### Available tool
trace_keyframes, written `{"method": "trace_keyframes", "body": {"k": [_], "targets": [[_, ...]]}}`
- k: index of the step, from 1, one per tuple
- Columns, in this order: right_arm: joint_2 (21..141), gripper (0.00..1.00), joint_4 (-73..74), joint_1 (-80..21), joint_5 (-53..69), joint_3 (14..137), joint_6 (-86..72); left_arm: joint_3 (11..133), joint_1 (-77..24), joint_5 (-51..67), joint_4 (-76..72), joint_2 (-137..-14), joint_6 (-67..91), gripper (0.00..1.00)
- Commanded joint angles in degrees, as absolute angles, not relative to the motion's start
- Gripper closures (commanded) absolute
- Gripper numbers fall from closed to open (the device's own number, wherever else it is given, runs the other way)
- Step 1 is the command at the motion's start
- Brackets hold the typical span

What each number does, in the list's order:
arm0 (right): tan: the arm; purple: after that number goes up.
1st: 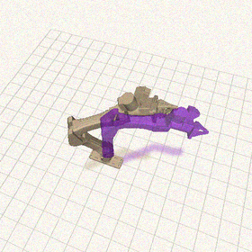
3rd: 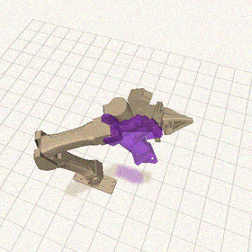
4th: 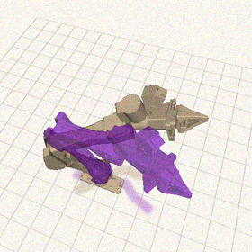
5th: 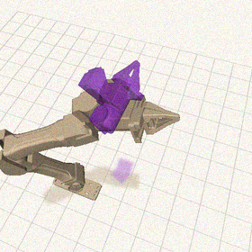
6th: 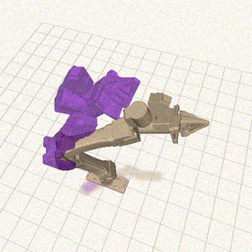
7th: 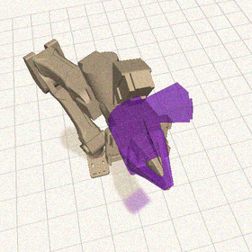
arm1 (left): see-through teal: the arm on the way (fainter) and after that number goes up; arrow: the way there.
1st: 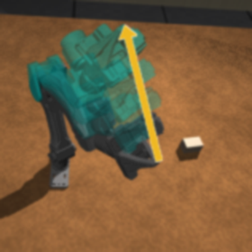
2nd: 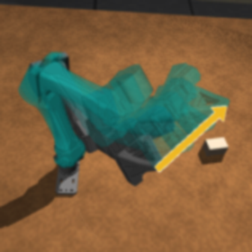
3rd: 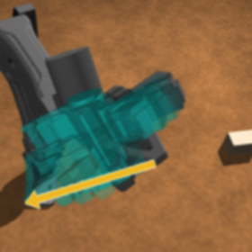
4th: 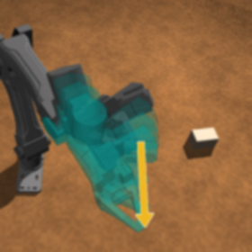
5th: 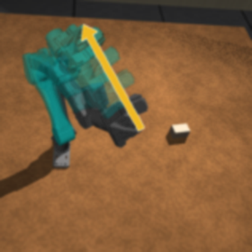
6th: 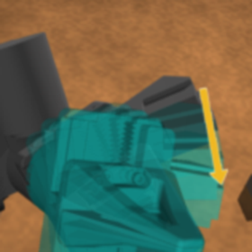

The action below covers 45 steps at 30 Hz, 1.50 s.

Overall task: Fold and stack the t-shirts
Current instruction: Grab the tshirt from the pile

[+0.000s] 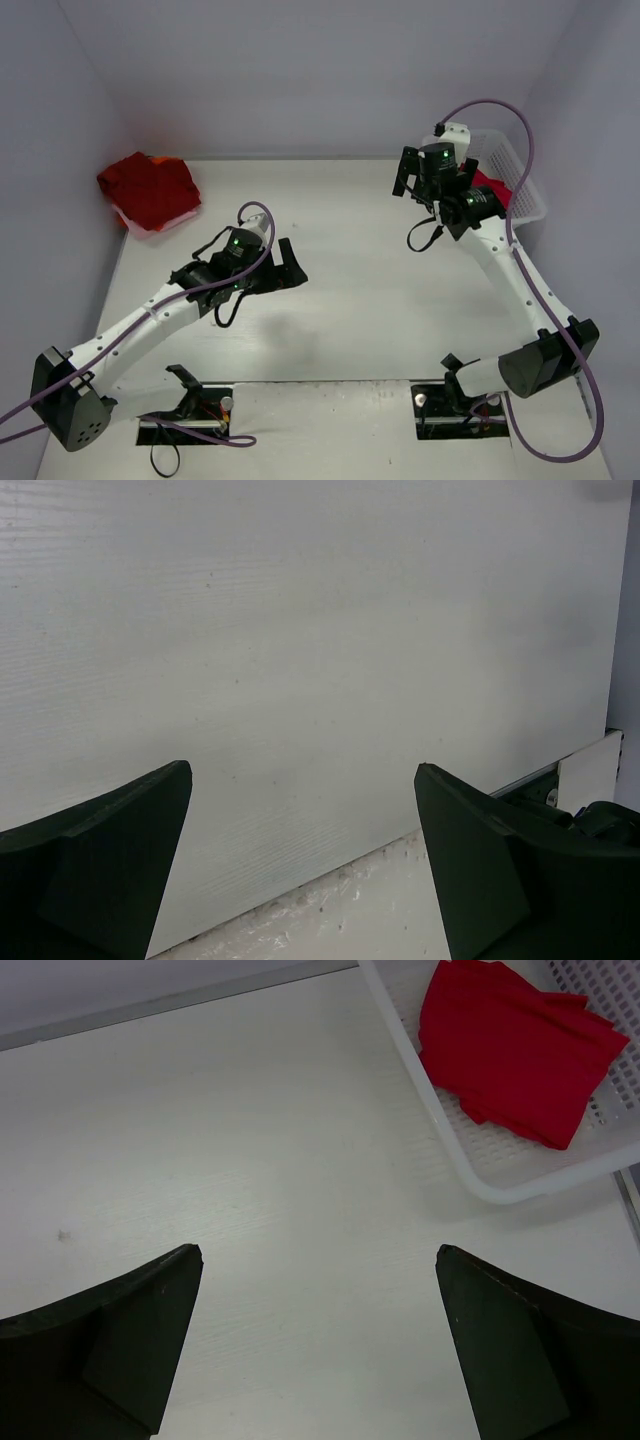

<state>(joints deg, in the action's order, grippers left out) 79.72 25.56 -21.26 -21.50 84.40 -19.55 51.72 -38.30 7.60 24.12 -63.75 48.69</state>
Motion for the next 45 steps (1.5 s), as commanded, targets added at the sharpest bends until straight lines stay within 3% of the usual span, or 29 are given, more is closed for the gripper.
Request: {"method": "trace_keyframes", "body": {"k": [1,15,23,28,34,45], "targets": [[78.1,0.0,24.0,-21.1,-22.3,84.6,-21.4,53.6,-38.8,7.0,22.8,-62.3,48.7,0.12],[77.0,0.0,24.0,-20.4,-24.4,82.3,-18.4,51.7,-38.7,8.3,19.6,-63.0,49.5,0.12],[91.6,0.0,23.6,-17.1,-27.6,88.7,-14.5,50.6,-38.6,6.5,22.6,-59.9,48.3,0.12],[101.8,0.0,23.6,-9.4,-22.3,96.1,-15.6,50.5,-38.4,6.7,22.4,-61.2,47.9,0.12],[108.1,0.0,23.2,-1.0,-14.5,103.0,-19.4,51.8,-38.1,7.3,22.4,-63.8,46.4,0.12],[116.2,0.03,21.6,8.5,-13.0,112.4,-20.3,54.8,-37.3,8.2,22.2,-70.0,43.5,0.12]]}}
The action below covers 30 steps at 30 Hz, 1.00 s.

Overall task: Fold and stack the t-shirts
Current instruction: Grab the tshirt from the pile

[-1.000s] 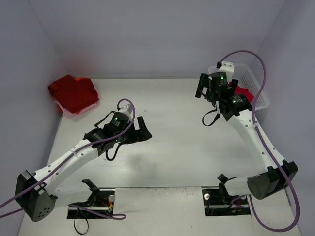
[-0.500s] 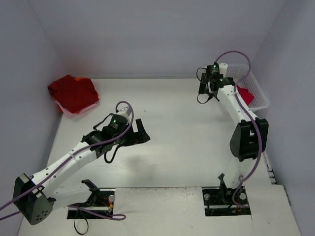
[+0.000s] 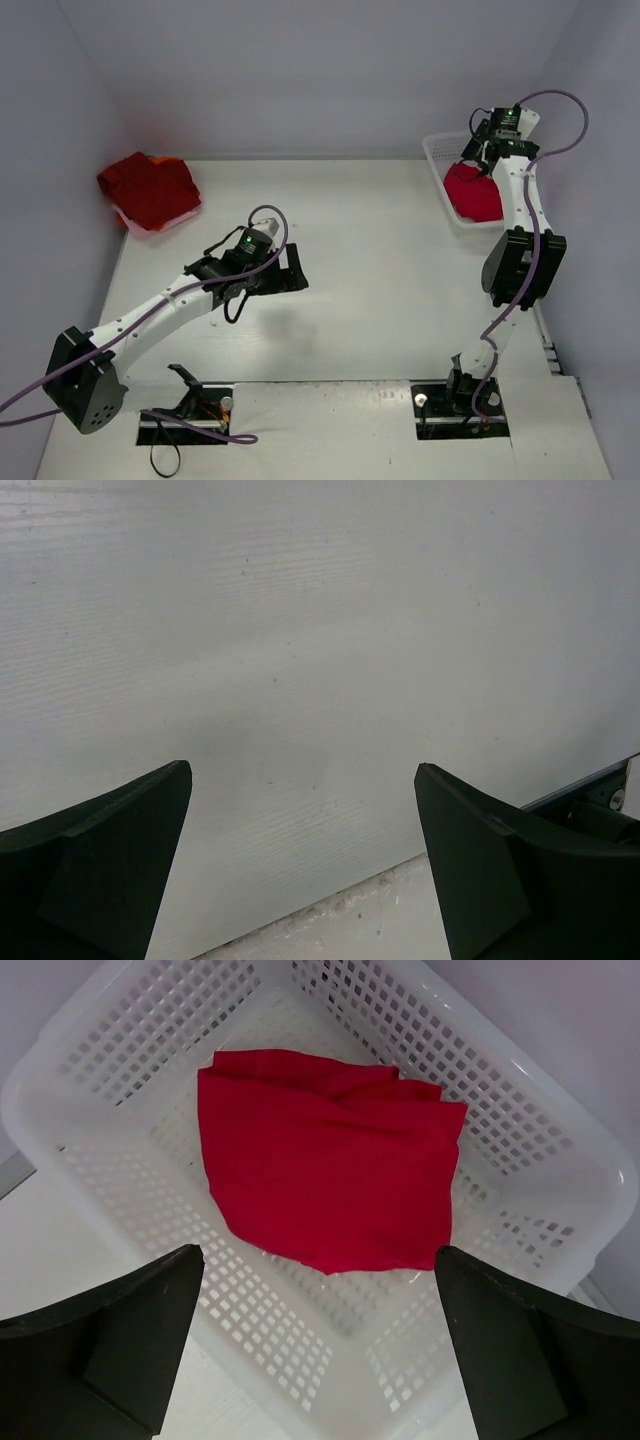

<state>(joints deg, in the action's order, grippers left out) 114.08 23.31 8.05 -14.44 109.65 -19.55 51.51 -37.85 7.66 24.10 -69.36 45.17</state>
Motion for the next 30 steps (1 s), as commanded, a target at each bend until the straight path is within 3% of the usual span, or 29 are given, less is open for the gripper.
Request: {"method": "trace_keyframes", "body": {"k": [1,12,30], "targets": [[117.7,0.04,21.5,8.9,-13.0,112.8,-20.4,54.8,-37.2,8.4,21.5,-70.4,43.5,0.12],[125.9,0.1,20.0,9.7,-15.0,112.2,-20.0,54.5,-36.1,10.3,18.8,-75.1,42.7,0.12],[128.2,0.21,13.8,14.1,-15.8,104.6,-19.5,51.9,-32.2,13.3,17.2,-76.4,41.8,0.12]]}}
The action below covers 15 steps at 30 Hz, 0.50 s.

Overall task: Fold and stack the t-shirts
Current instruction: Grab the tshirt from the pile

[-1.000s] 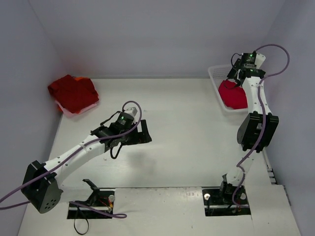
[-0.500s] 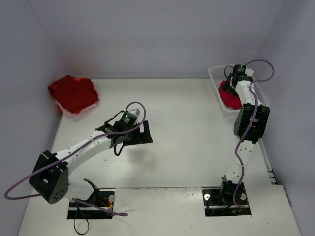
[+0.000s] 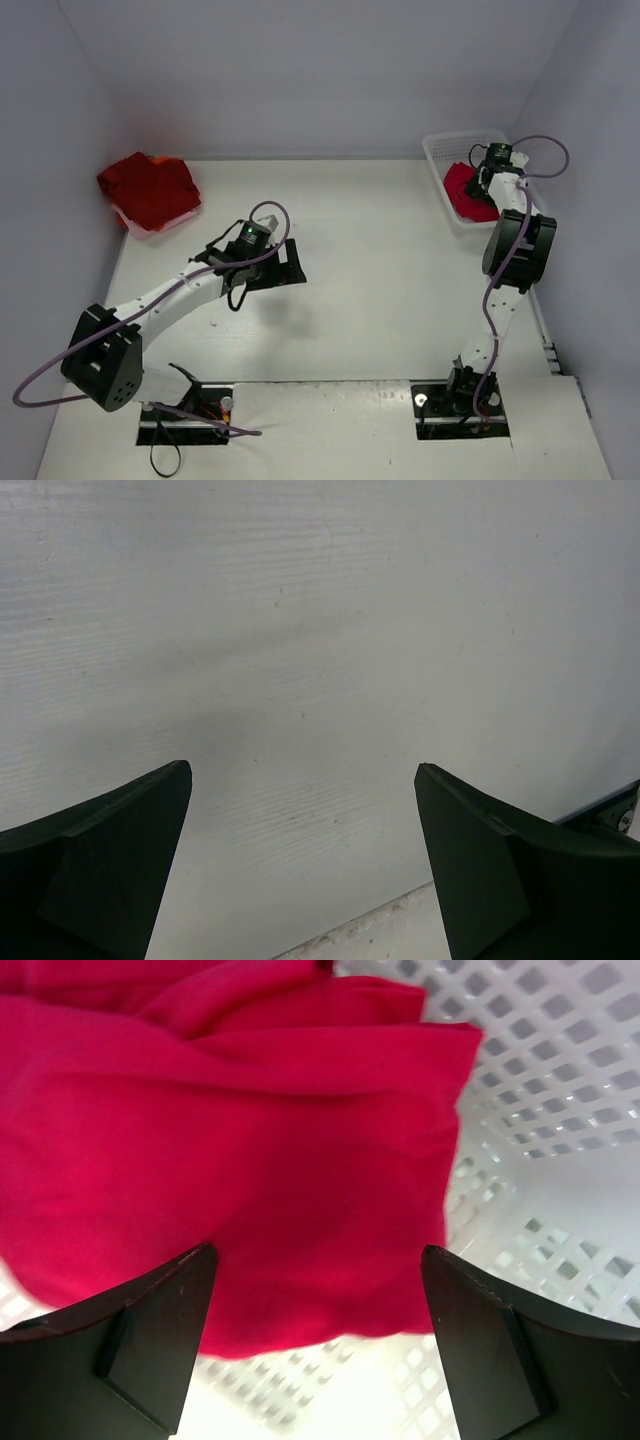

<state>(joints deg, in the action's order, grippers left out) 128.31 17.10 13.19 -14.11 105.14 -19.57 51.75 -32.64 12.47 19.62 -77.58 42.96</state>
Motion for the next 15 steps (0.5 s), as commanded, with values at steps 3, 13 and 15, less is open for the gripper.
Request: {"method": "trace_keyframes", "body": {"k": [3,13,15], "targets": [[128.8,0.21,12.4,14.6,-16.0,103.6,-19.1,51.9,-32.1,13.3,17.2,-76.3,41.9,0.12],[129.2,0.98,9.4,14.9,-13.2,101.2,-19.7,51.3,-32.1,13.1,17.4,-75.1,42.2,0.12],[127.8,1.0,8.7,14.9,-12.0,101.0,-19.9,51.3,-32.0,12.8,17.5,-75.0,42.5,0.12]]}}
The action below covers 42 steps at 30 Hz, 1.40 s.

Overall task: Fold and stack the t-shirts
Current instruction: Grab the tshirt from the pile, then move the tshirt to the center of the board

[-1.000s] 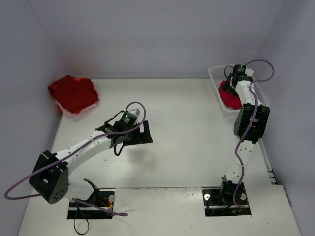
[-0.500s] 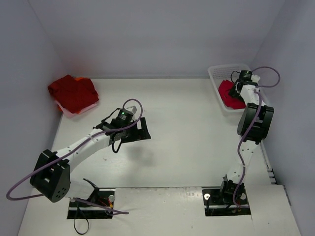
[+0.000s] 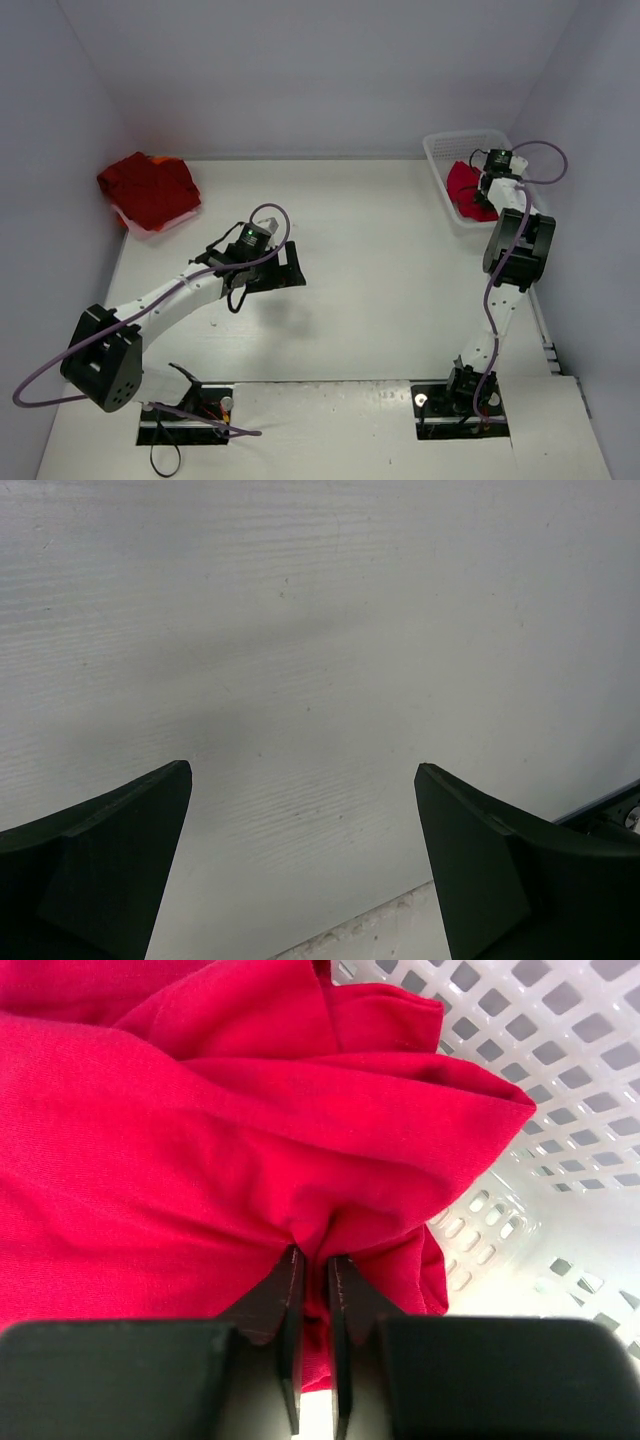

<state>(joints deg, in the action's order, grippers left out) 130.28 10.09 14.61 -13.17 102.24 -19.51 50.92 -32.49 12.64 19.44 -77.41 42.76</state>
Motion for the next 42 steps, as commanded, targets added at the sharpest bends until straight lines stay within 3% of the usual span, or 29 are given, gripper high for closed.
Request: {"method": "trace_keyframes", "body": {"k": [1,12,18,24,31,42], "targets": [[127.4,1.0,8.6,14.9,-11.4,101.2,-19.9,51.2,-31.9,12.8,17.4,-74.8,42.5,0.12],[108.5,1.0,8.5,14.1,-8.0,102.1,-20.0,51.2,-32.1,14.2,15.5,-74.5,44.7,0.12],[99.3,1.0,4.8,14.9,1.2,94.4,-24.1,50.4,-32.1,12.7,17.5,-70.5,45.4,0.12],[96.8,1.0,3.9,12.0,0.8,89.6,-25.2,49.3,-32.1,11.8,18.6,-66.0,46.2,0.12],[90.4,1.0,-2.2,2.9,-9.0,78.2,-23.8,48.9,-31.9,11.6,21.2,-62.8,45.7,0.12],[83.5,1.0,3.1,-10.7,-17.8,79.4,-22.1,49.0,-31.8,11.6,23.2,-58.9,45.6,0.12]]}}
